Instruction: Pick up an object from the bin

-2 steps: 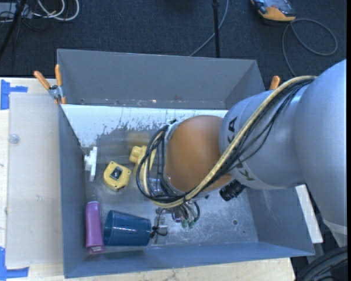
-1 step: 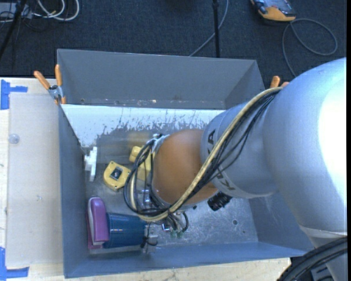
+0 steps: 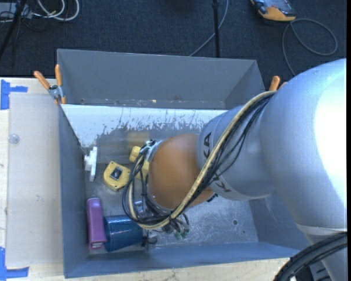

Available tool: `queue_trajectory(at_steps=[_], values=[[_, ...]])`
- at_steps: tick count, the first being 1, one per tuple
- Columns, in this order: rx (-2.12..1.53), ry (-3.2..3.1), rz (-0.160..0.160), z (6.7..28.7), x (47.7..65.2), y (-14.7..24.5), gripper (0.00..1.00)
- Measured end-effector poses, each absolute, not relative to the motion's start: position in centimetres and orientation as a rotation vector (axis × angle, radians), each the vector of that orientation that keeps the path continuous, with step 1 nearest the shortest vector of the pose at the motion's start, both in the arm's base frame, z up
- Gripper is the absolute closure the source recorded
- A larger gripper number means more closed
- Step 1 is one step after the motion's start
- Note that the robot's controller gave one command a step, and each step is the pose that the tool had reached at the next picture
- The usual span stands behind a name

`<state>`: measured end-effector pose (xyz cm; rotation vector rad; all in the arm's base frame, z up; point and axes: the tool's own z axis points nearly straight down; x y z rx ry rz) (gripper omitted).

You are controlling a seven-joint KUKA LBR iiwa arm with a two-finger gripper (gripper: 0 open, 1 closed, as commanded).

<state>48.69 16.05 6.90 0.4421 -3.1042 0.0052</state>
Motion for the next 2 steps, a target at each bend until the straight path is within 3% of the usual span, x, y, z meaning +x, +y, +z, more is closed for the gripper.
queue_trajectory(at_steps=[1,2], values=[[0.441,-3.104,0.005,6.9,48.7,16.1,1.00],[0.404,-3.112,0.004,22.8,48.8,16.1,1.00]])
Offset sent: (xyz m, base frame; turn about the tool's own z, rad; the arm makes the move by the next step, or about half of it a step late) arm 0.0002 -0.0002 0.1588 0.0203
